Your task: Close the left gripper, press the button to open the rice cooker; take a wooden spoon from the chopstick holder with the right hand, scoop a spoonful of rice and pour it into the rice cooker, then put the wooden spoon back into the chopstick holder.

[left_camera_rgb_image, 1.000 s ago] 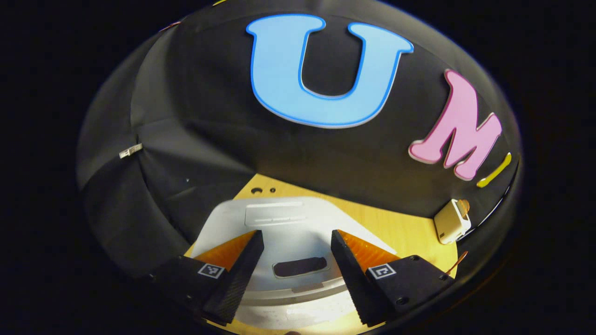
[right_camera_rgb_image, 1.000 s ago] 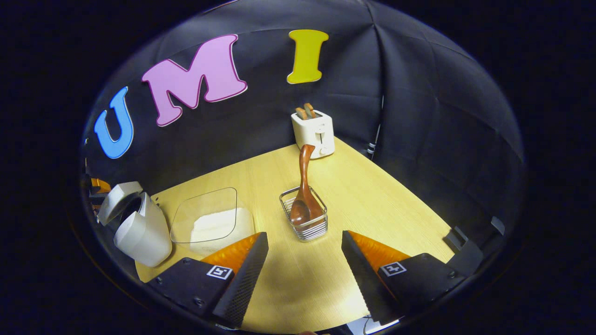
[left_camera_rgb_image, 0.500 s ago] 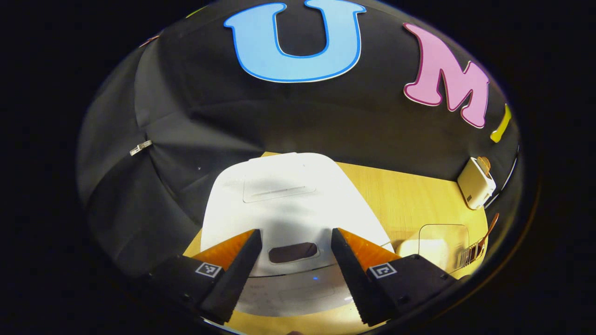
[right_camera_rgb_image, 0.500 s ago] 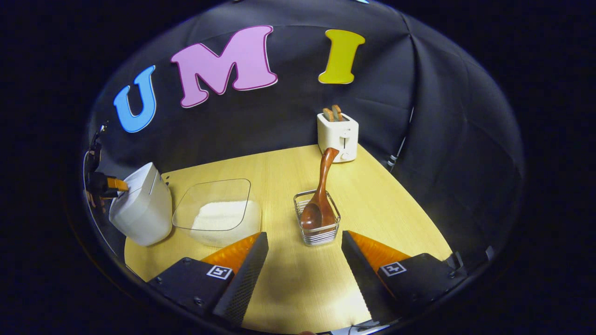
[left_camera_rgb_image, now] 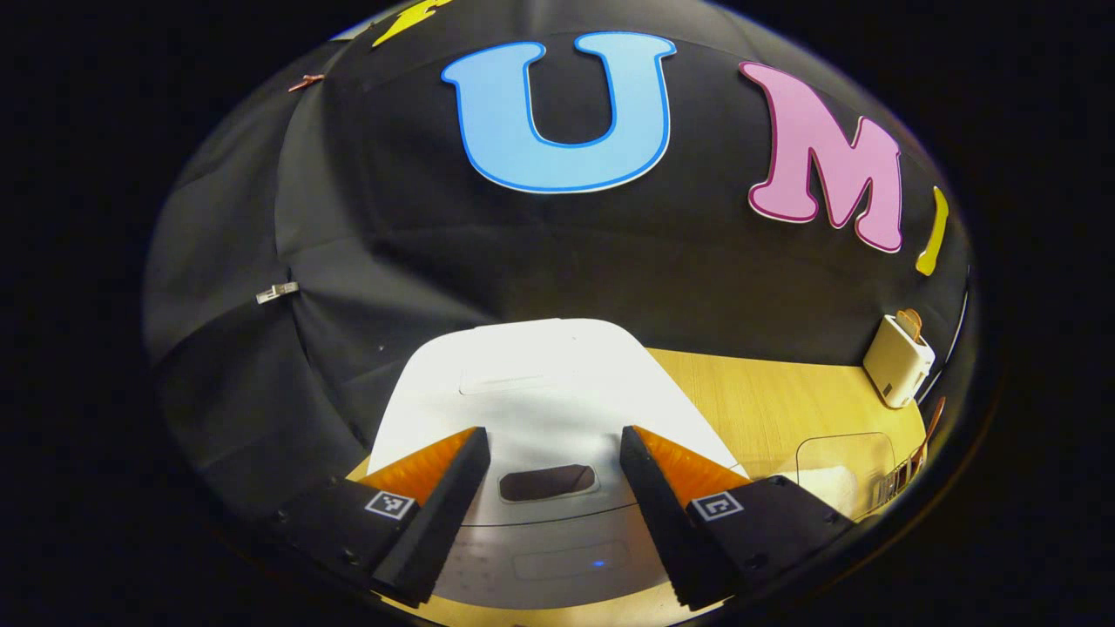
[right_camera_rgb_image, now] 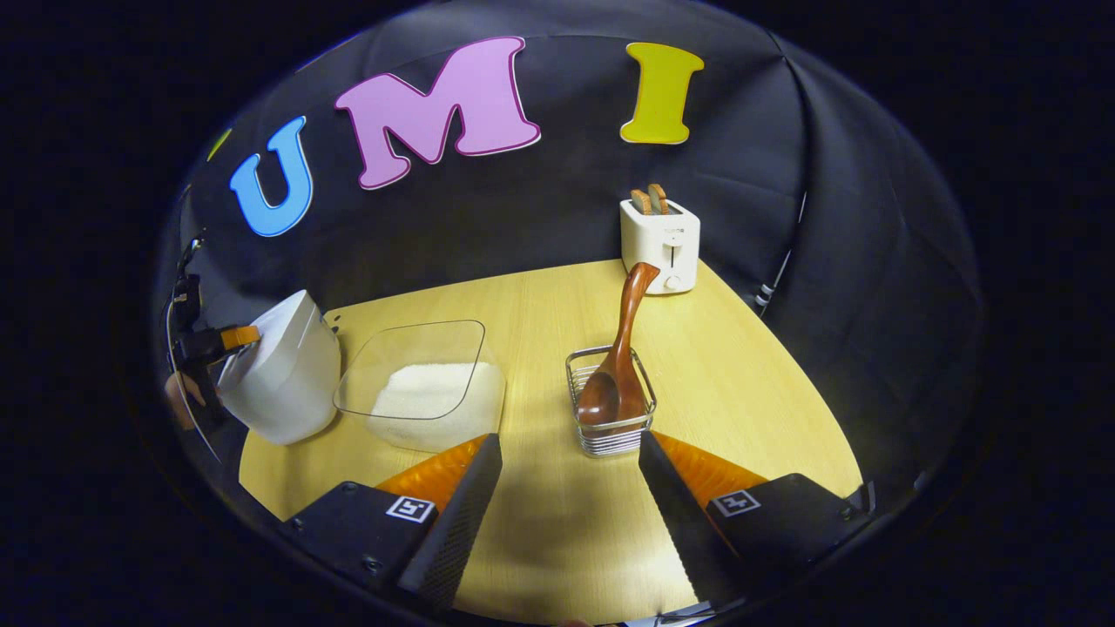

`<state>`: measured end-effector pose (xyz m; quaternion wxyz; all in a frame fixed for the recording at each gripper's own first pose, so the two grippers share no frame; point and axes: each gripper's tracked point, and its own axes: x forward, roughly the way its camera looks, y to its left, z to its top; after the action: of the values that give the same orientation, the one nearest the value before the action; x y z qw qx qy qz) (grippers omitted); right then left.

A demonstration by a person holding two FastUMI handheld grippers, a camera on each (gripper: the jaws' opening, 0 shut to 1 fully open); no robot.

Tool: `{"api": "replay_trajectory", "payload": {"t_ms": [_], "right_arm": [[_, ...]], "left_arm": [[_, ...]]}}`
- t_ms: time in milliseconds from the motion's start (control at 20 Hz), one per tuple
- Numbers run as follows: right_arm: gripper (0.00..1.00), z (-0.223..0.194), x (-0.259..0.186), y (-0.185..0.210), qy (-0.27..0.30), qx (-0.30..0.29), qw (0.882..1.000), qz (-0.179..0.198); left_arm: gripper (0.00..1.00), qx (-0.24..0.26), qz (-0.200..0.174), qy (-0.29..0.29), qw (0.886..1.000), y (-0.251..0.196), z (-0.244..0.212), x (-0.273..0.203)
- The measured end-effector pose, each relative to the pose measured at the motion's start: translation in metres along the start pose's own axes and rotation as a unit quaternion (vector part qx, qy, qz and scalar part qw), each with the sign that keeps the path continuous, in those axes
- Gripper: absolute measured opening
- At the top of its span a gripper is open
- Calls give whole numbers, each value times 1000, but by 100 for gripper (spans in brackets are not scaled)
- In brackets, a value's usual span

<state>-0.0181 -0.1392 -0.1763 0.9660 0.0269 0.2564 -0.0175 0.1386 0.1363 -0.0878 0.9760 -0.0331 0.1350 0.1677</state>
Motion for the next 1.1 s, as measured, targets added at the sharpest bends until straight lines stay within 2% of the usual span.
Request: {"api": "replay_trajectory", "payload": {"t_ms": [100,150,300,450,600,850,1000,1100], "right_arm": [[99,2,-1,3,-7,-6,1000,11],[99,2,-1,5,-7,-9,1000,16],[99,1,-3,15,-1,-9,999,35],[99,17,-8,27,-17,-13,999,44],[98,40,-24,36,-60,-19,998,30],[99,53,-66,62,-106,-1,994,-2],[98,38,-85,81,-121,-9,993,-8],[98,17,-95,97,-113,-8,994,0]], "left_arm": [[99,-11,19,-7,1000,4,6,-7],[95,-13,25,-19,999,3,11,-15],[95,-4,30,-68,997,-1,32,-48],[95,6,10,-115,993,-14,58,-95],[95,11,7,-159,987,-13,72,-144],[95,-7,-37,-173,984,-21,46,-211],[97,8,-109,-164,980,-45,4,-243],[97,28,-136,-151,979,-50,-23,-254]]}}
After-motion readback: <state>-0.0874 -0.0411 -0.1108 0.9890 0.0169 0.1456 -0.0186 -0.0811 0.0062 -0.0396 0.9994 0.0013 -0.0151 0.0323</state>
